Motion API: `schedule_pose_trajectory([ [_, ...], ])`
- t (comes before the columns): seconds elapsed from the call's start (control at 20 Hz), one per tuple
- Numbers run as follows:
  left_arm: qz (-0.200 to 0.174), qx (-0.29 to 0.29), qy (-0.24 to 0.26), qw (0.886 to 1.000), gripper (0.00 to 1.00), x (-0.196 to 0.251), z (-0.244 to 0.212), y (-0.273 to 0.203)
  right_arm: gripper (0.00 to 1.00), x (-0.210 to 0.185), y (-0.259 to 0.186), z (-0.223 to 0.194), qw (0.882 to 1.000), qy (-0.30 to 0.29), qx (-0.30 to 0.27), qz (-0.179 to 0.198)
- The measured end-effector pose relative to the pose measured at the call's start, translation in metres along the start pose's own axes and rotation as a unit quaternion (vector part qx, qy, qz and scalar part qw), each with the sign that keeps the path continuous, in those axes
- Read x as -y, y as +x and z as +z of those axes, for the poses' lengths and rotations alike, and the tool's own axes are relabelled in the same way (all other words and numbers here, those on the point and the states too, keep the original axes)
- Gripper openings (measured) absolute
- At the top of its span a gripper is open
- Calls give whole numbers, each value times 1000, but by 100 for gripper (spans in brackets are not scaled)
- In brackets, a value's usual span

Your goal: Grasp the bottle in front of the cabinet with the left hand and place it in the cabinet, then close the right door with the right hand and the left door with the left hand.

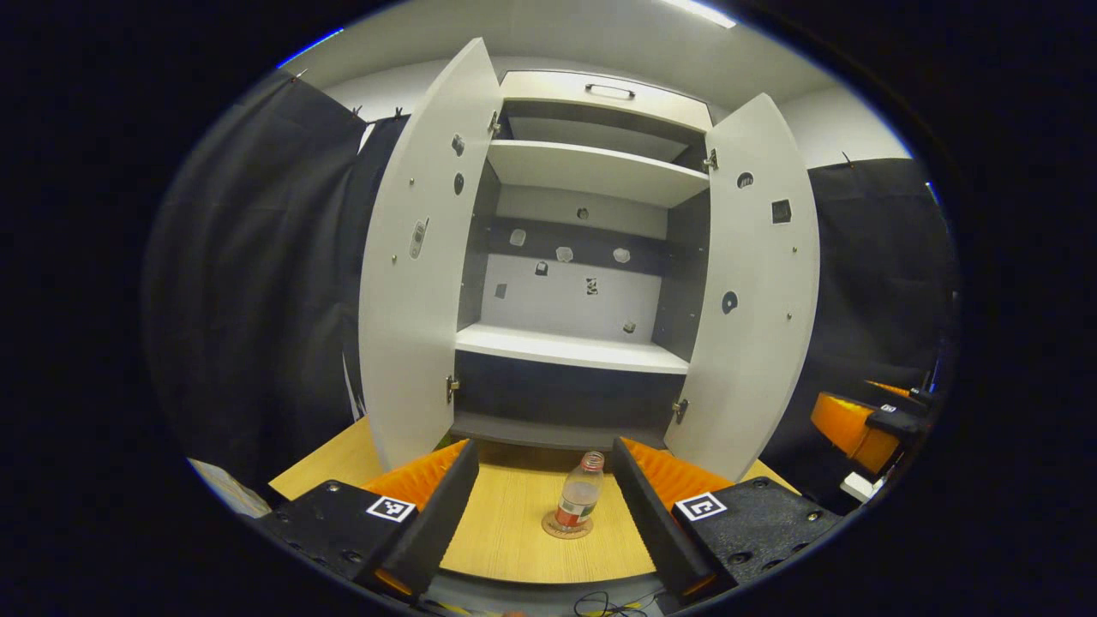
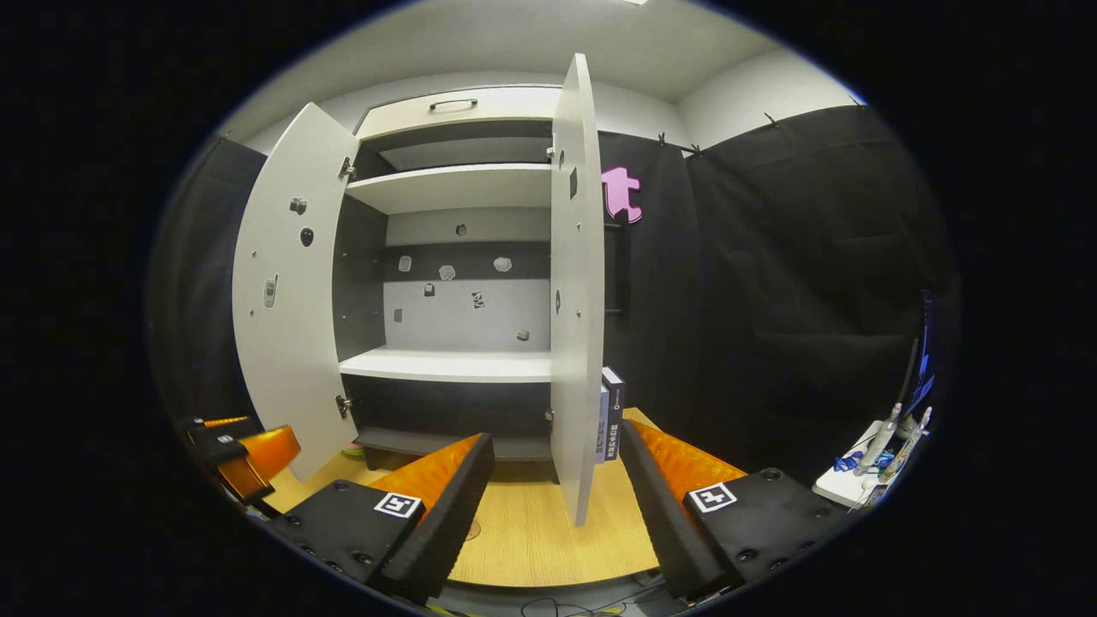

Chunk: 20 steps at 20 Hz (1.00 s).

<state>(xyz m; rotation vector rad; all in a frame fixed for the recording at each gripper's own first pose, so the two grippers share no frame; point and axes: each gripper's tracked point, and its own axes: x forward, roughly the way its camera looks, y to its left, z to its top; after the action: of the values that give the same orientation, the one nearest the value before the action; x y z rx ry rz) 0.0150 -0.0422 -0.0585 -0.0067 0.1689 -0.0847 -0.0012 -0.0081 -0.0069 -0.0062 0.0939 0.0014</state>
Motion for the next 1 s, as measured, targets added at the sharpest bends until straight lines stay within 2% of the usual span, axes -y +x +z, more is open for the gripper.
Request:
schedule_pose_trajectory([
  [0.15, -12, -19, 8, 1000, 93, 11, -21, 13, 97, 4, 3, 4, 1000, 7, 0, -2],
  [0.3, -27, -38, 2, 999, 95, 24, -46, 28, 97, 9, 5, 7, 1000, 3, 0, -3],
  [0.75, -56, -100, 6, 993, 95, 50, -148, 94, 97, 24, 17, 9, 1000, -4, -11, -11],
  [1.0, -54, -146, 12, 988, 95, 53, -211, 129, 97, 37, 24, 9, 1000, -6, -17, -21],
])
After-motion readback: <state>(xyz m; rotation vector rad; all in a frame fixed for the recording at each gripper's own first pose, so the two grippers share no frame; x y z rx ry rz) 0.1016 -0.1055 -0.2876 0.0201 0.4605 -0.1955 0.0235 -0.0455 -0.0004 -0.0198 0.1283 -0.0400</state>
